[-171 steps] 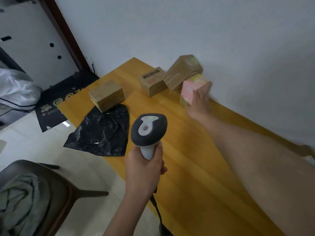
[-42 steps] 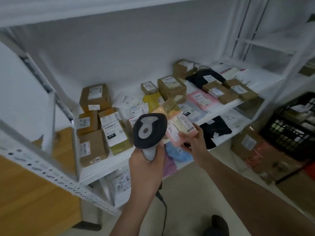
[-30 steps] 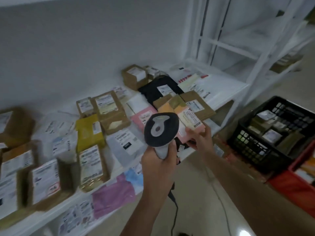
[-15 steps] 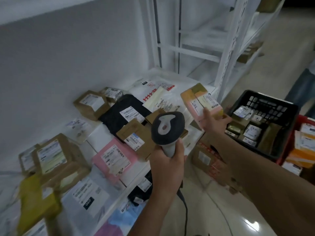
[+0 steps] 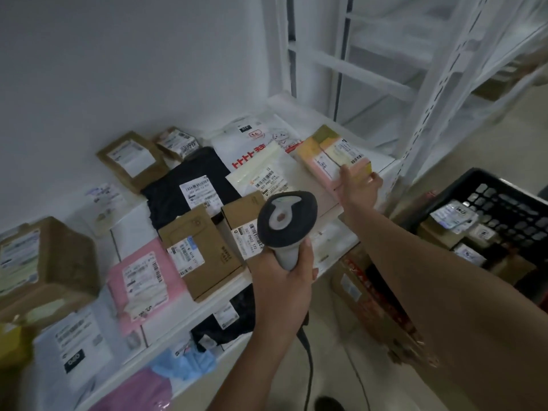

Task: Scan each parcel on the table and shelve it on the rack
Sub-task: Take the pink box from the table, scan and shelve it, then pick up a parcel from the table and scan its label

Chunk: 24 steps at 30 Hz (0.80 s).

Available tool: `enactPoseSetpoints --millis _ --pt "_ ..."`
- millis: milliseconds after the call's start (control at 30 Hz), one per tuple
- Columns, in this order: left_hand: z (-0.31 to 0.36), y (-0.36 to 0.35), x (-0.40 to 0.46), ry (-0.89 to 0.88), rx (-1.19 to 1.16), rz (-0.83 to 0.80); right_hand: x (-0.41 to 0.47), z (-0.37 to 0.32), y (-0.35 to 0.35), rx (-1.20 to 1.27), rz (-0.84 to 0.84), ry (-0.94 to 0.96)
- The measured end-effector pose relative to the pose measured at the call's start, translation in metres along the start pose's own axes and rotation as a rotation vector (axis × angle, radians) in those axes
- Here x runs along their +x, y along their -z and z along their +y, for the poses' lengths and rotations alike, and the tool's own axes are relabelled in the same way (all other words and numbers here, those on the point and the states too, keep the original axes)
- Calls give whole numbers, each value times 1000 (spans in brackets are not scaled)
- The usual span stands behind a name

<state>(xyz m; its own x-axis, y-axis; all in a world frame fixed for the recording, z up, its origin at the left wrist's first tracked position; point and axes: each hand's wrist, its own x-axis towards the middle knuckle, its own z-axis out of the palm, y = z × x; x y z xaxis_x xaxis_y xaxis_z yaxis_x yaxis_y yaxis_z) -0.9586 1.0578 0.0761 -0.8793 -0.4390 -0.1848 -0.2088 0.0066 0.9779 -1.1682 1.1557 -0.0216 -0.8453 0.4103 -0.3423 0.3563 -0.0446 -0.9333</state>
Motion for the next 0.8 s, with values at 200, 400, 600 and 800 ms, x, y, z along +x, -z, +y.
enactPoseSetpoints --millis 200,400,600,800 --pt "-7 -24 0 35 32 56 23 -6 -1 -133 -59 -18" --pt "-7 -1 -10 -5 96 196 -20 -10 -11 -571 123 349" --pt "-8 92 -39 -8 106 461 -142 5 -85 -497 -313 907" --pt "-15 239 -104 16 15 815 -335 47 -170 -456 -762 1212"
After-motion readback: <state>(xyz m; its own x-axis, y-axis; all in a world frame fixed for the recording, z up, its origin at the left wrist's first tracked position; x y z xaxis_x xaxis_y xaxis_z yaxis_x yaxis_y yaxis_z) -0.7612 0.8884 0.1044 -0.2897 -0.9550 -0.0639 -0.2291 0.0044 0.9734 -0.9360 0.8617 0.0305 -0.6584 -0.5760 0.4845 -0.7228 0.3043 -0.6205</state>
